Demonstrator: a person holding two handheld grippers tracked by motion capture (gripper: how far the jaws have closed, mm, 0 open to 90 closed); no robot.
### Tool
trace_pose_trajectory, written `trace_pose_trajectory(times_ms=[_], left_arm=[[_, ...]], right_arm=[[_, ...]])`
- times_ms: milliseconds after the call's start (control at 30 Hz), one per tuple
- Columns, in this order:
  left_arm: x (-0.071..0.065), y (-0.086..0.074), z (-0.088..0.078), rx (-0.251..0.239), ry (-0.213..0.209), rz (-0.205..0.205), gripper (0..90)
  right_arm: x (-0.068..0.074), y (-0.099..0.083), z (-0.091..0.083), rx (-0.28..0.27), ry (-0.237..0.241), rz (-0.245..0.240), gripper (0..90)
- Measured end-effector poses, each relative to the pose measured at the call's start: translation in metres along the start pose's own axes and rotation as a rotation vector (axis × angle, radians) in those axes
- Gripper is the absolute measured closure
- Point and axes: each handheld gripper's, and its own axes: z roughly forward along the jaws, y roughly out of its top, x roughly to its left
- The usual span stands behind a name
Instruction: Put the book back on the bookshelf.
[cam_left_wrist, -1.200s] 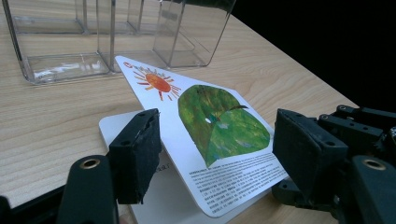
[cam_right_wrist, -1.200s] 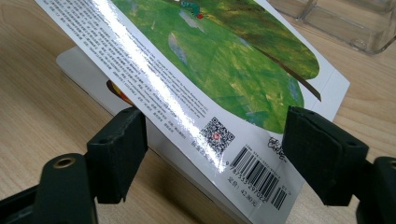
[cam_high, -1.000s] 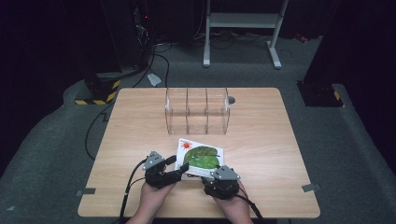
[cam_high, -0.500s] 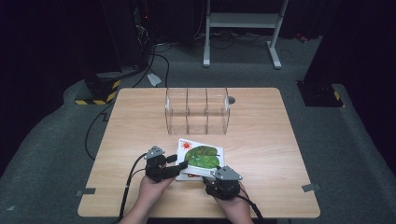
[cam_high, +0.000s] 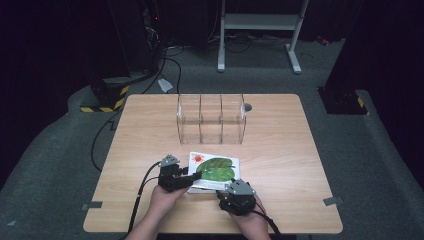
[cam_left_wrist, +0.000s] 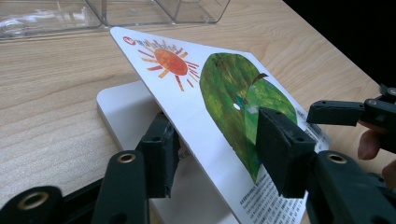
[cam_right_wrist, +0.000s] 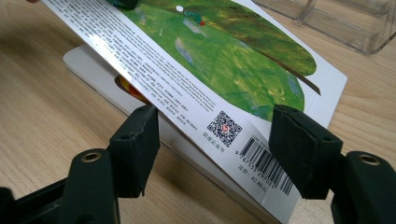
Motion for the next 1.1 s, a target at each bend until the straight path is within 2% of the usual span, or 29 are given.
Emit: trace_pose_trajectory(times_ms=[133, 200, 333, 533, 733, 833, 967, 1000, 1100], left_arm=[[0.002, 0.0, -0.001, 0.013, 0.005, 0.023, 55.9], [0.003, -0.001, 0.0, 0.021, 0.007, 0.028, 56.1], [0.002, -0.002, -0.001, 0.015, 0.015, 0.061, 59.3], [-0.002, -0.006, -0.002, 0.011, 0.042, 0.158, 62.8], [-0.008, -0.01, -0.006, -0.016, 0.065, 0.264, 63.9], [-0.009, -0.01, -0.008, -0.044, 0.056, 0.258, 63.8], [-0.013, -0.011, -0.009, -0.059, 0.069, 0.286, 63.8], [-0.014, -0.012, -0.01, -0.066, 0.08, 0.311, 63.8], [-0.016, -0.014, -0.01, -0.075, 0.089, 0.335, 63.8]], right_arm=[[0.0, -0.001, -0.001, 0.009, 0.015, -0.009, 34.1], [-0.002, -0.002, -0.003, -0.002, 0.063, 0.041, 34.9], [-0.006, -0.002, -0.008, -0.016, 0.07, 0.057, 34.4], [-0.017, -0.002, -0.013, -0.034, 0.067, 0.108, 35.2], [-0.024, -0.004, -0.013, -0.037, 0.062, 0.146, 38.6], [-0.027, -0.005, -0.013, -0.04, 0.056, 0.148, 39.3], [-0.031, -0.005, -0.013, -0.036, 0.08, 0.181, 40.5], [-0.034, -0.005, -0.014, -0.043, 0.085, 0.192, 41.1], [-0.037, -0.005, -0.016, -0.061, 0.082, 0.192, 43.8]])
